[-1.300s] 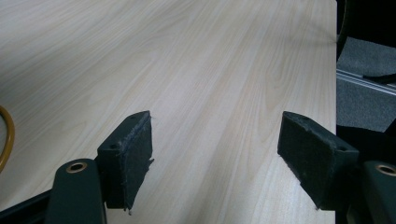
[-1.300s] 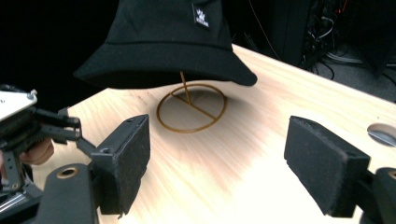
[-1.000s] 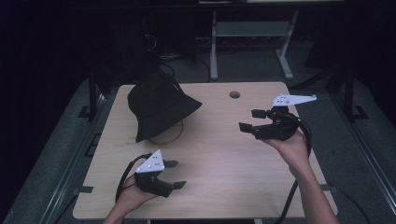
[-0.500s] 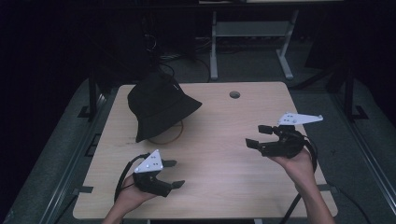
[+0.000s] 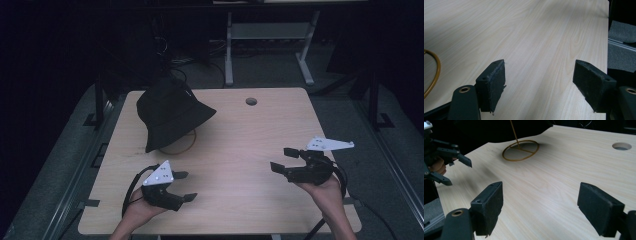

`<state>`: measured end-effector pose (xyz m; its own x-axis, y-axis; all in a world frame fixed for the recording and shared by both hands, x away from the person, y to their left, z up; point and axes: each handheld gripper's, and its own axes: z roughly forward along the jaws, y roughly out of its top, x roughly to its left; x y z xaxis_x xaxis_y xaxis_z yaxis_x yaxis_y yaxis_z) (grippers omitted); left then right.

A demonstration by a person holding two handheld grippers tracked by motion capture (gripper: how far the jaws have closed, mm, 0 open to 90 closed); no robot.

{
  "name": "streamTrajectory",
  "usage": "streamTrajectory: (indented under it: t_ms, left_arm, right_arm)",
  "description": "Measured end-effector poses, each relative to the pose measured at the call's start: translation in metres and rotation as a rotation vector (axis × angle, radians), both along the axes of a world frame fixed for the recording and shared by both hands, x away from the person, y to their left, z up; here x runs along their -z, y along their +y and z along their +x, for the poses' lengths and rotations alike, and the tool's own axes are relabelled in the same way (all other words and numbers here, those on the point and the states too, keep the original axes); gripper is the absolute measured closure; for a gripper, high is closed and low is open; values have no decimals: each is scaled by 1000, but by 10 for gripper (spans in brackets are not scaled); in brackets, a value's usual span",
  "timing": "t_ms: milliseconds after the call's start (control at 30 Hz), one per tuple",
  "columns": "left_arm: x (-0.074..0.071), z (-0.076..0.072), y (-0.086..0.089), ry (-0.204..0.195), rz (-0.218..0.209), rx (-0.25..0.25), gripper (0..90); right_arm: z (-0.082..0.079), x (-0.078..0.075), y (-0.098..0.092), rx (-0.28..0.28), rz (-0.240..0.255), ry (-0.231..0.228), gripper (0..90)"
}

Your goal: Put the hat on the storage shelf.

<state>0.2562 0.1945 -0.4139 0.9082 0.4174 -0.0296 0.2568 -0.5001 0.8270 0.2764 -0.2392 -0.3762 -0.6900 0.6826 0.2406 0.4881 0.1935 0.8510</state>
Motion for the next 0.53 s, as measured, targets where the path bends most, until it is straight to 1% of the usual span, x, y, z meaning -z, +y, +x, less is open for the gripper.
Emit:
streamTrajectory:
  t_ms: [133,233,400,533]
  left_arm:
    - [0,0,0,-2,1,-3,256]
    - [-1,0,0,-2,1,-7,256]
    - [0,0,0,-3,7,-11,256]
    - [0,1,-2,3,2,-8,256]
  right_arm:
    - [-8,10,-4,14,3,5,198]
    - [-14,21,-8,21,0,16,197]
    - [-24,36,-14,42,12,37,195]
    - [-34,44,-16,52,12,30,191]
